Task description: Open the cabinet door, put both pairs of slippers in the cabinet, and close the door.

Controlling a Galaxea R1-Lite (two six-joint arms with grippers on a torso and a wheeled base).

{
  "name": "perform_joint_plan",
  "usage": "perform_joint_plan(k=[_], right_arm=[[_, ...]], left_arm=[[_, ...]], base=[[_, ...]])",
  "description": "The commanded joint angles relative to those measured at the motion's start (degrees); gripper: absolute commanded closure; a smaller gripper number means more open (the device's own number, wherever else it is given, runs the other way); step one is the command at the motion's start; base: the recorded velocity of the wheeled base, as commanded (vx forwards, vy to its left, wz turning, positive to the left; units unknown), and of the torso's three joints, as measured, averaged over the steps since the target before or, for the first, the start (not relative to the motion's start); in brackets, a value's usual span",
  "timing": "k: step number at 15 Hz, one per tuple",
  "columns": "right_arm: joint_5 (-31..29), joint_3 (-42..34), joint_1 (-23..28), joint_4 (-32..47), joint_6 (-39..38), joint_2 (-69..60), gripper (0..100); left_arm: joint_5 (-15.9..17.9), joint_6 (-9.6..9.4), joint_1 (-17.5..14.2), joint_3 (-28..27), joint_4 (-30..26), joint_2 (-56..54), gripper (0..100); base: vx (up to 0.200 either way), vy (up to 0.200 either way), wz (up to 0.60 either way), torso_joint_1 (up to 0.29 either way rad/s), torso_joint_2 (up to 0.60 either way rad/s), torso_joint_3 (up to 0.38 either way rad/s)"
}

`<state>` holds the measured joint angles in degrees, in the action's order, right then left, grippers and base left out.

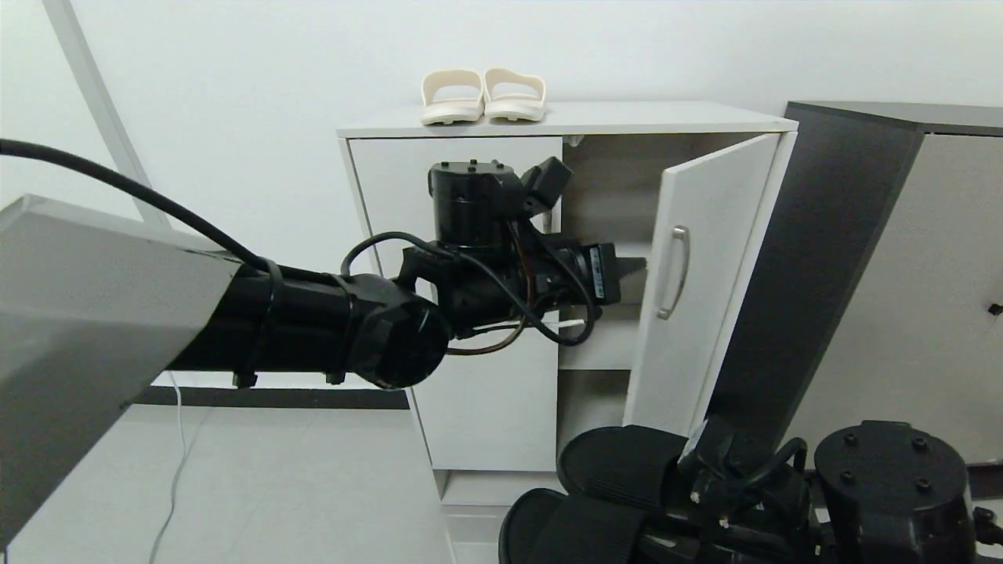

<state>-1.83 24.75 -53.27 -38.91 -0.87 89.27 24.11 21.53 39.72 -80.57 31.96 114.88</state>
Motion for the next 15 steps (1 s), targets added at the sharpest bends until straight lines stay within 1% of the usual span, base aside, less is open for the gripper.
perform_joint_plan(k=[1, 2, 4, 6, 8, 9, 10, 11, 12, 13, 14, 15], right_arm=[[0.0, -0.2, -0.2, 0.0, 0.0, 0.0, 100], [0.0, -0.2, -0.2, 0.0, 0.0, -0.2, 100], [-0.1, -0.2, -0.1, -0.1, 0.0, -0.2, 100], [-0.3, 0.0, 0.3, -0.5, -0.1, -0.2, 100], [-0.4, 0.0, 1.3, -1.3, 0.0, -0.2, 100], [-0.5, 0.1, 1.9, -1.7, 0.0, 0.0, 100], [-0.4, 0.3, 2.6, -1.7, 0.0, 0.2, 100], [-0.3, 0.5, 3.3, -1.7, 0.0, 0.4, 100], [-0.2, 0.6, 3.7, -1.7, 0.0, 0.4, 100], [-0.2, 0.7, 4.1, -1.8, 0.0, 0.5, 100], [-0.2, 0.7, 4.1, -1.8, 0.0, 0.4, 100], [-0.2, 0.7, 4.2, -1.8, 0.0, 0.4, 100]], left_arm=[[0.0, -0.87, 3.5, 1.6, 0.6, -2.6, 100], [0.0, -0.79, 2.9, 1.2, 0.6, -2.6, 100], [-0.1, -0.70, -1.6, 2.5, 0.6, -4.1, 100], [-0.1, -0.61, -5.7, 8.2, 0.7, -9.3, 100], [0.0, -0.70, -9.1, 18.5, 0.7, -19.3, 100], [0.0, -0.79, -10.2, 24.3, 0.7, -25.2, 100], [-0.2, -1.14, -10.9, 30.4, 0.6, -31.2, 100], [-0.7, -2.28, -11.1, 37.2, 0.6, -37.9, 100], [-2.6, -2.90, -11.1, 42.7, 0.6, -44.4, 100], [-5.1, -3.25, -11.1, 46.8, 0.3, -50.3, 100], [-6.4, -3.34, -11.1, 48.8, -0.1, -53.6, 100], [-9.6, -3.95, -11.1, 53.1, -2.0, -60.3, 100]], base=[[-0.200, 0.000, 0.00, -0.002, 0.00, 0.002], [-0.200, 0.000, 0.00, -0.002, 0.00, 0.002], [0.000, 0.000, 0.00, 0.000, 0.00, 0.000], [0.000, 0.000, 0.00, 0.000, 0.00, 0.000], [0.000, 0.000, 0.00, 0.000, 0.00, 0.000], [0.000, 0.000, 0.00, 0.000, 0.00, 0.000], [0.000, 0.000, 0.00, 0.000, 0.00, 0.000], [0.000, 0.000, 0.00, 0.000, 0.00, 0.000], [0.000, 0.000, 0.00, 0.000, 0.00, 0.000], [0.000, 0.000, 0.00, 0.000, 0.00, 0.000], [0.000, 0.000, 0.00, 0.000, 0.00, 0.000], [0.000, 0.000, 0.00, 0.000, 0.00, 0.000]])
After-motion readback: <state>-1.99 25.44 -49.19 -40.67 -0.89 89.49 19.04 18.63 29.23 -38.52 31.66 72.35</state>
